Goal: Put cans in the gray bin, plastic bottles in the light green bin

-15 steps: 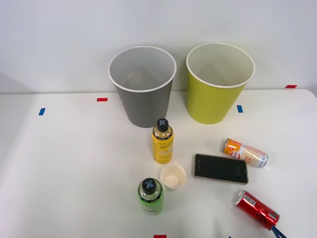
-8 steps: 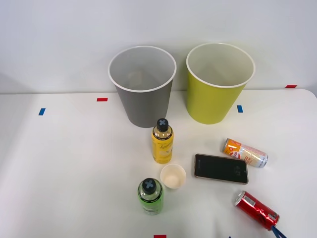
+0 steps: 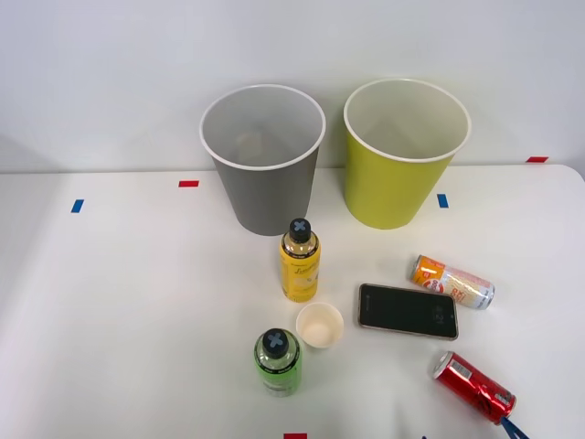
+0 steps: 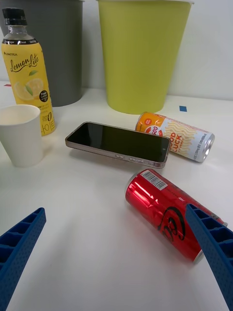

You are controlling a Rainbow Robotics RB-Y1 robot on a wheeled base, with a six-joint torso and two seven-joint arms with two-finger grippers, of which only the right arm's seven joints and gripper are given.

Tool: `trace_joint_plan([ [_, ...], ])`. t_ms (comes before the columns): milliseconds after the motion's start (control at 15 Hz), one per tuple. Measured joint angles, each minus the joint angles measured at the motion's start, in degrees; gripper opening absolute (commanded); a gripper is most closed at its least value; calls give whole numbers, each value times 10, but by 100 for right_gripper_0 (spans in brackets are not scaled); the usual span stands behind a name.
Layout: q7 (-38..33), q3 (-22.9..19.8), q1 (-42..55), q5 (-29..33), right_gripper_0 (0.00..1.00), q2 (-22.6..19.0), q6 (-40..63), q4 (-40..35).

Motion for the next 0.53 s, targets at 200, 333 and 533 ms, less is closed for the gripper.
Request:
trace_joint_plan([
  [200, 0, 0, 0, 0, 100, 0, 0, 0],
  [333, 0, 0, 0, 0, 100, 0, 0, 0],
  [533, 0, 0, 0, 0, 100, 0, 0, 0],
])
